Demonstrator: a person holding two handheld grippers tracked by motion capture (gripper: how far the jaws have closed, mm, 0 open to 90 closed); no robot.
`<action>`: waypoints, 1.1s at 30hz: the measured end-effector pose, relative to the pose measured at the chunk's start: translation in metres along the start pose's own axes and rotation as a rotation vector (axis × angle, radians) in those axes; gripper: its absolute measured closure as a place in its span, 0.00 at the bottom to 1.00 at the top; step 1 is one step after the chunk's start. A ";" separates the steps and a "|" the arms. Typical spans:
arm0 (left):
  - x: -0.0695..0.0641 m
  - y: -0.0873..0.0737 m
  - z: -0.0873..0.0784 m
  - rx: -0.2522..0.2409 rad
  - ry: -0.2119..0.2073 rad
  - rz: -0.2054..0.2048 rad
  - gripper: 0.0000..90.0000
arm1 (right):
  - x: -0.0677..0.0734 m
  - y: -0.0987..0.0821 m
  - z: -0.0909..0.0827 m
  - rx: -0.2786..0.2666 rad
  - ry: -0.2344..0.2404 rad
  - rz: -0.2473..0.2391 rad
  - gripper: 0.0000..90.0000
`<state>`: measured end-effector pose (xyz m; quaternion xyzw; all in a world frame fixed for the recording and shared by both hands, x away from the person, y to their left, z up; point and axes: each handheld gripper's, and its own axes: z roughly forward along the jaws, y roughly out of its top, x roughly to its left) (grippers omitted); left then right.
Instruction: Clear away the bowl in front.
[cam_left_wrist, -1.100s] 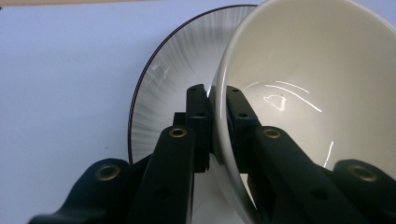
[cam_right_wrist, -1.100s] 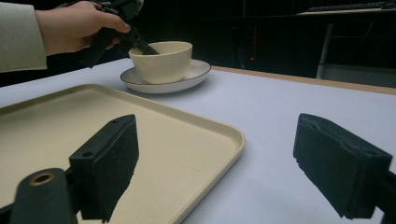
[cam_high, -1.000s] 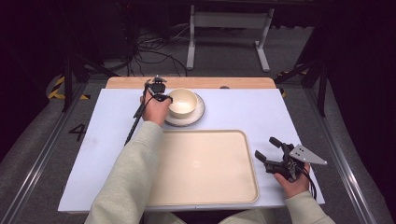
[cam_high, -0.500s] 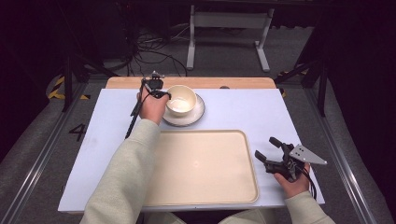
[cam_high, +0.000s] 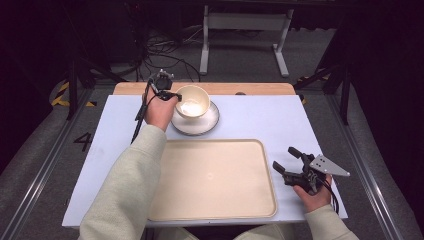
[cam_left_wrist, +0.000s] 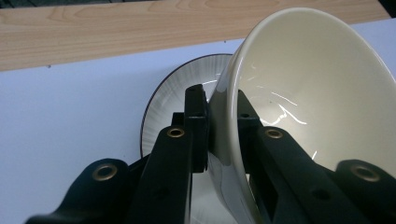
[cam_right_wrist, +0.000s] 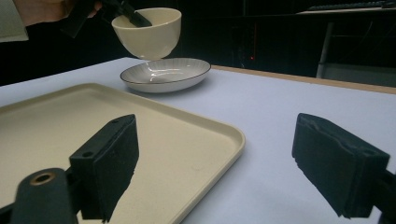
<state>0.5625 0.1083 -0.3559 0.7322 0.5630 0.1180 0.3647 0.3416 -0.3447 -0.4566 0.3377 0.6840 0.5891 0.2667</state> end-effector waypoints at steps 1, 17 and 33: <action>0.000 0.000 0.000 0.000 0.000 0.000 0.91 | 0.000 0.000 0.000 0.000 0.000 0.000 0.17; -0.005 0.005 -0.024 -0.018 -0.042 0.030 0.91 | 0.000 0.000 0.000 0.001 0.000 -0.002 0.17; -0.019 -0.004 -0.047 0.069 -0.148 0.141 0.91 | 0.000 0.000 0.000 0.003 0.000 -0.007 0.17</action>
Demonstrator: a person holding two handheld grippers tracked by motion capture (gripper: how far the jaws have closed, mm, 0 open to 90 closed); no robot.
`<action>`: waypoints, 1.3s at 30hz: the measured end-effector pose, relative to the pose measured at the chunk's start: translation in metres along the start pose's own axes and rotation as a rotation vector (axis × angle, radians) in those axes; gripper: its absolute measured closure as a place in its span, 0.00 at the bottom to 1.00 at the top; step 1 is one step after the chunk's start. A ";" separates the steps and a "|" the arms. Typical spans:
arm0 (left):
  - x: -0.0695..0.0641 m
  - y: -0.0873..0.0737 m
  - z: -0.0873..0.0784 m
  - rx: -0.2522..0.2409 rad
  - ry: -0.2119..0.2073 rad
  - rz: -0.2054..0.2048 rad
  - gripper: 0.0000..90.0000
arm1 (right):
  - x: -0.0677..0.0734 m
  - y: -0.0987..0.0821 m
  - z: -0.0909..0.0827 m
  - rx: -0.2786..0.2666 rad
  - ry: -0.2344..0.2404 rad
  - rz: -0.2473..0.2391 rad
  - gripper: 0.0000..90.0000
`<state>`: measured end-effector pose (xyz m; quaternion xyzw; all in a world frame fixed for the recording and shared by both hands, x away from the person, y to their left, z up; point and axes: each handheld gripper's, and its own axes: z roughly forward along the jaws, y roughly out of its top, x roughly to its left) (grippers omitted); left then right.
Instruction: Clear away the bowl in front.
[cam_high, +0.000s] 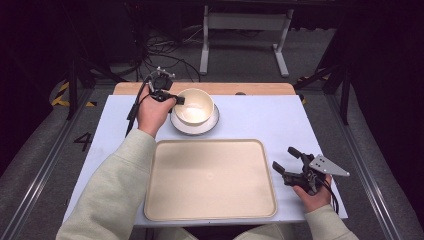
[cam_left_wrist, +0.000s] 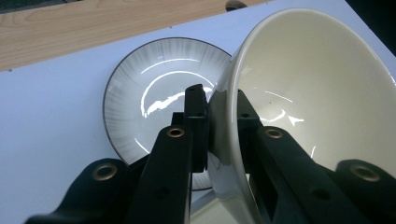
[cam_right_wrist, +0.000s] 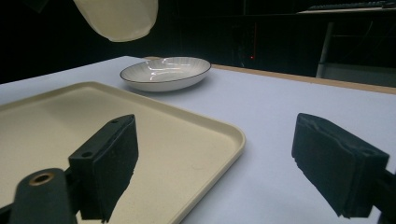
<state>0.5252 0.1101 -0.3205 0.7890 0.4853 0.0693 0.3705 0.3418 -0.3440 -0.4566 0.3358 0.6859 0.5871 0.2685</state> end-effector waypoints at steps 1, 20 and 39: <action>-0.002 0.000 -0.002 0.002 -0.007 0.006 0.91 | 0.000 0.000 0.000 0.000 0.000 0.000 0.17; -0.045 -0.012 -0.023 0.045 -0.119 0.158 0.91 | 0.000 0.000 0.000 0.002 -0.001 0.002 0.17; -0.070 -0.032 -0.026 0.123 -0.177 0.265 0.91 | 0.000 0.000 0.000 0.005 0.000 0.000 0.17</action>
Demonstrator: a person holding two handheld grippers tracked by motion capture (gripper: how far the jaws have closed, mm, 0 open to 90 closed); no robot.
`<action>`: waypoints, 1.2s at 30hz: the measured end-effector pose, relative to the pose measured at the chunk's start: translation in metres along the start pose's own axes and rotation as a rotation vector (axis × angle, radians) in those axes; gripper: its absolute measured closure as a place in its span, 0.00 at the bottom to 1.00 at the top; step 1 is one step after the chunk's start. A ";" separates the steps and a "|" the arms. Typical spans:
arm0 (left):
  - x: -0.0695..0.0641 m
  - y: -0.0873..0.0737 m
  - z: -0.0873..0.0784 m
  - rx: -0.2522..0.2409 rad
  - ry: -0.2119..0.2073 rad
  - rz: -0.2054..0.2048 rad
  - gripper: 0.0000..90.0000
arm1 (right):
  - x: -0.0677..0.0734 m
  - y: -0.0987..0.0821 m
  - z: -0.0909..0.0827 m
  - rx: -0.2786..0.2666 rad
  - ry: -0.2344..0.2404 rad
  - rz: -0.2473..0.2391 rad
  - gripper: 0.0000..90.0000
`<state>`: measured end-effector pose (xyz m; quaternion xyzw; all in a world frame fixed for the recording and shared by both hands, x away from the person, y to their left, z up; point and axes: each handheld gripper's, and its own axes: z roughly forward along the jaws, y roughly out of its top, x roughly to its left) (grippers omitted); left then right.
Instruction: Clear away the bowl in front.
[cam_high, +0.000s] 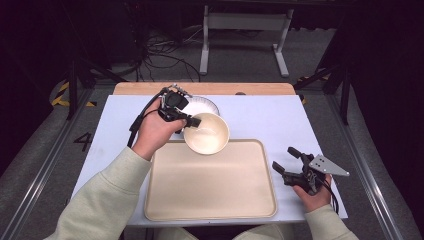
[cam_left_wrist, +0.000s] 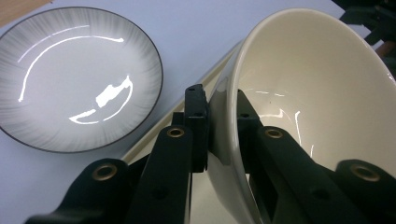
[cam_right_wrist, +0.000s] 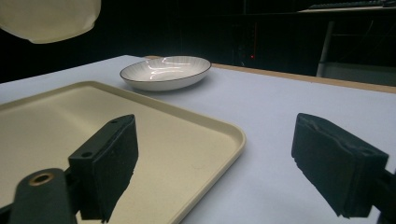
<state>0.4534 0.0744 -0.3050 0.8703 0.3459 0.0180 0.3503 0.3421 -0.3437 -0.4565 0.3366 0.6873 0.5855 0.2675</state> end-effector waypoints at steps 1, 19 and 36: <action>-0.002 -0.001 0.001 0.005 -0.003 0.012 0.91 | 0.000 0.000 0.000 0.000 0.000 0.000 0.17; -0.017 -0.019 0.027 0.072 -0.056 0.059 0.91 | 0.001 0.000 0.000 0.004 0.003 -0.006 0.17; -0.022 -0.041 0.055 0.105 -0.064 0.063 0.91 | 0.001 0.000 0.000 0.003 0.006 -0.007 0.17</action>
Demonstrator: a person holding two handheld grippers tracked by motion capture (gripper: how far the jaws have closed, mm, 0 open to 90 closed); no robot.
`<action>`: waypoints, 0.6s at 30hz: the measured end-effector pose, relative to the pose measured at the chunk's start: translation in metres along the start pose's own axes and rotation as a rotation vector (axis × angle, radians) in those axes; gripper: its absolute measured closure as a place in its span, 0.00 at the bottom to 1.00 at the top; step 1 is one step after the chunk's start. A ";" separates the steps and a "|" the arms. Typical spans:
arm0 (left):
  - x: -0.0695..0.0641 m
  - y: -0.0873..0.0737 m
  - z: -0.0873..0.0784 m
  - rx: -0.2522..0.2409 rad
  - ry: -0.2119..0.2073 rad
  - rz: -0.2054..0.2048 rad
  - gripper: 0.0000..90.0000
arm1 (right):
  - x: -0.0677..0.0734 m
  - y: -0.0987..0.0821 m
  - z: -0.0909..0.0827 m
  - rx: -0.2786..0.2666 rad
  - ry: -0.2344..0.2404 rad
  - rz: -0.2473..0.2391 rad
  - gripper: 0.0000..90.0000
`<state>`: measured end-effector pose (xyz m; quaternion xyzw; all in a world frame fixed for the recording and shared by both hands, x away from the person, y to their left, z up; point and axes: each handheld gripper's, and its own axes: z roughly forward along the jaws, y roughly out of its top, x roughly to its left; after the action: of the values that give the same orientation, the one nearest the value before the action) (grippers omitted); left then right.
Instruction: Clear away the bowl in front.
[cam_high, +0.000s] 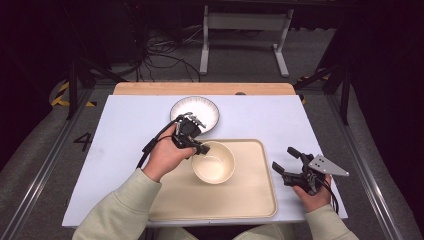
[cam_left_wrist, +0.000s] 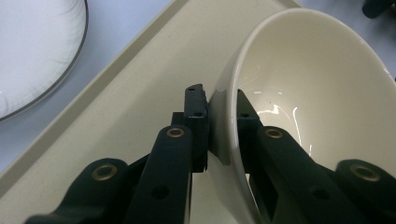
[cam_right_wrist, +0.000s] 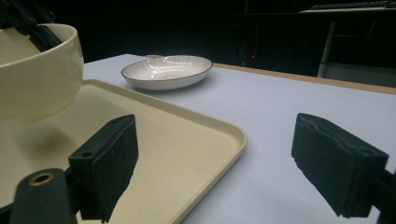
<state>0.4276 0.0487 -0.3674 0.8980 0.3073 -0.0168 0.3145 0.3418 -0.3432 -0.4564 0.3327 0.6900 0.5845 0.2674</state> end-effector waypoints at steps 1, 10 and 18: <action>0.000 0.000 0.000 0.000 0.000 0.000 0.91 | 0.000 0.000 0.000 0.000 0.000 0.000 0.17; 0.006 -0.012 0.010 0.005 -0.014 -0.021 0.91 | 0.000 0.000 0.000 0.001 0.000 0.000 0.17; 0.005 -0.019 0.019 0.028 -0.017 -0.030 0.91 | 0.000 0.000 0.000 0.000 0.000 0.000 0.17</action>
<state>0.4247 0.0518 -0.3945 0.8974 0.3176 -0.0333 0.3043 0.3418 -0.3432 -0.4564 0.3327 0.6900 0.5846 0.2674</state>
